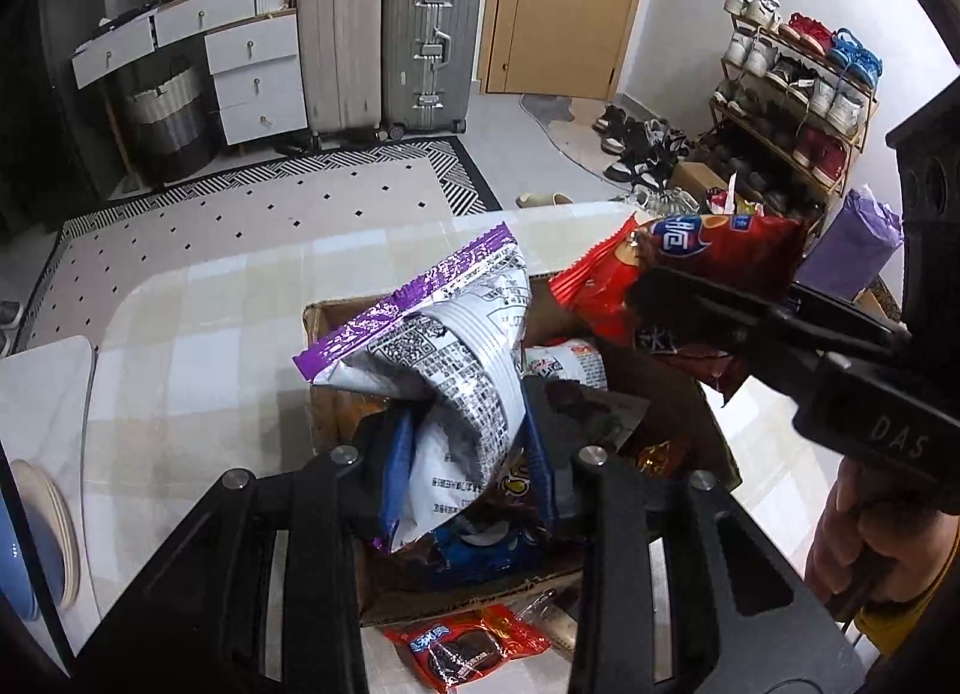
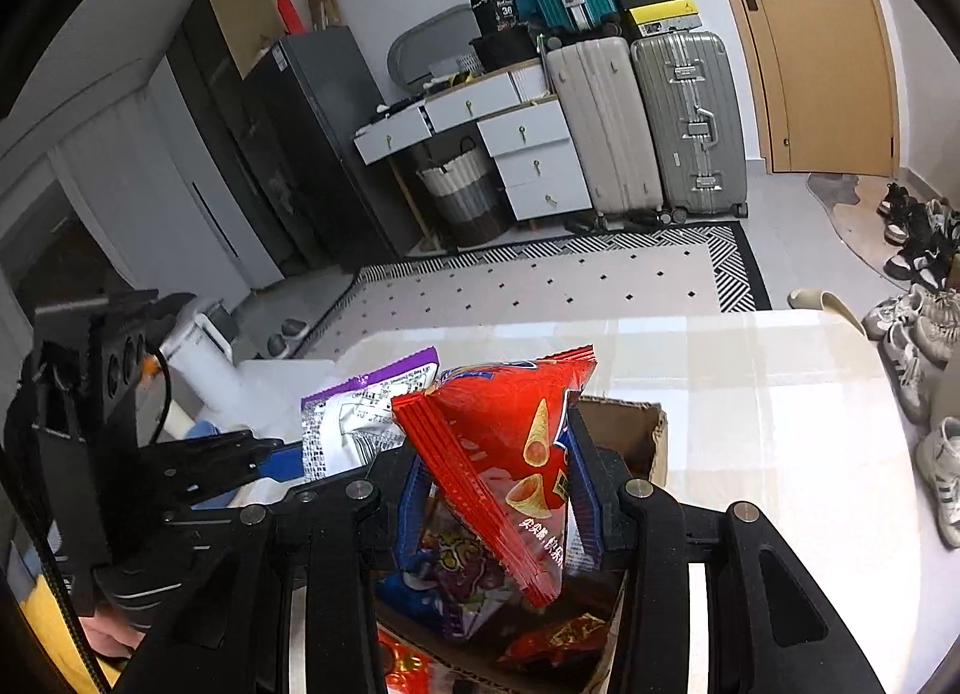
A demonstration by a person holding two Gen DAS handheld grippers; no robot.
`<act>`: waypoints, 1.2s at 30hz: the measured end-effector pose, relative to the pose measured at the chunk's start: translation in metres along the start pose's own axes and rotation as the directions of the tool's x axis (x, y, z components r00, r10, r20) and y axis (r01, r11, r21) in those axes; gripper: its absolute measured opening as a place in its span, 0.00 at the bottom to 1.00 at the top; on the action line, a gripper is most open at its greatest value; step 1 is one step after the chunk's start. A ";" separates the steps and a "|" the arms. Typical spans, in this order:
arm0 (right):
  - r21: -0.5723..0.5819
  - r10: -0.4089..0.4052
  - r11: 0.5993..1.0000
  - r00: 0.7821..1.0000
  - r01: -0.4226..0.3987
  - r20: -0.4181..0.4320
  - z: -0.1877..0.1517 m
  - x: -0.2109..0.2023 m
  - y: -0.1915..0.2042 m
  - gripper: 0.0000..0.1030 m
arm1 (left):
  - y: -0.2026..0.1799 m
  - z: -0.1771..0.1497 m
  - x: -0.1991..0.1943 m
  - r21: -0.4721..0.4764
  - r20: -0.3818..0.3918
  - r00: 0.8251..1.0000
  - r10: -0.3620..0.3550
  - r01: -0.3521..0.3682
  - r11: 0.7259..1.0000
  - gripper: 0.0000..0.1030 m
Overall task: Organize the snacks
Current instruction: 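Open both tools to drop the silver bag and red chip bag into the box, then move both tools back toward the cookie pack and cracker pack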
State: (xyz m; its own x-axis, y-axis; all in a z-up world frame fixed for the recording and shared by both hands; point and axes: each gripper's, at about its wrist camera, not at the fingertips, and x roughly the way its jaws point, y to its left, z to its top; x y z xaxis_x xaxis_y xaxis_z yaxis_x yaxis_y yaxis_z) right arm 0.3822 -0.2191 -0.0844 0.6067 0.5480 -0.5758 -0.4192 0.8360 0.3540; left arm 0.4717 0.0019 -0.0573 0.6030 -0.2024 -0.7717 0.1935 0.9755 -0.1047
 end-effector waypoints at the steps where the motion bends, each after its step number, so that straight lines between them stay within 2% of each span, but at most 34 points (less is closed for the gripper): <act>1: -0.001 -0.006 1.000 1.000 0.006 -0.004 0.000 0.002 0.000 0.40 | 0.000 0.001 0.004 0.000 -0.004 1.000 0.000 0.000 1.000 0.29; 11: -0.004 -0.014 1.000 1.000 0.014 -0.020 -0.004 0.012 0.005 0.40 | 0.003 -0.018 0.010 -0.007 -0.026 1.000 0.011 -0.011 1.000 0.29; 15: -0.005 -0.024 1.000 1.000 0.024 -0.016 -0.003 0.015 0.007 0.41 | -0.004 -0.023 0.001 0.019 -0.014 1.000 0.022 -0.022 1.000 0.41; 25: 0.021 -0.026 0.999 0.999 0.027 -0.034 -0.007 0.015 0.006 0.41 | -0.002 -0.028 -0.024 0.015 0.007 0.999 0.044 -0.044 0.999 0.44; 36: -0.020 -0.026 0.999 0.999 0.026 0.021 -0.007 -0.024 0.025 0.41 | 0.001 -0.039 -0.050 0.006 0.018 0.999 0.049 -0.049 0.999 0.47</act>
State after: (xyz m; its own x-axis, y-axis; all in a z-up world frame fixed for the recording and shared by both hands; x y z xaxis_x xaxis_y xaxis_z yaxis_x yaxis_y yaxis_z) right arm 0.3528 -0.2117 -0.0666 0.6314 0.5267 -0.5691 -0.4167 0.8494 0.3238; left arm 0.4113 0.0169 -0.0432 0.6259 -0.1556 -0.7642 0.1678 0.9838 -0.0630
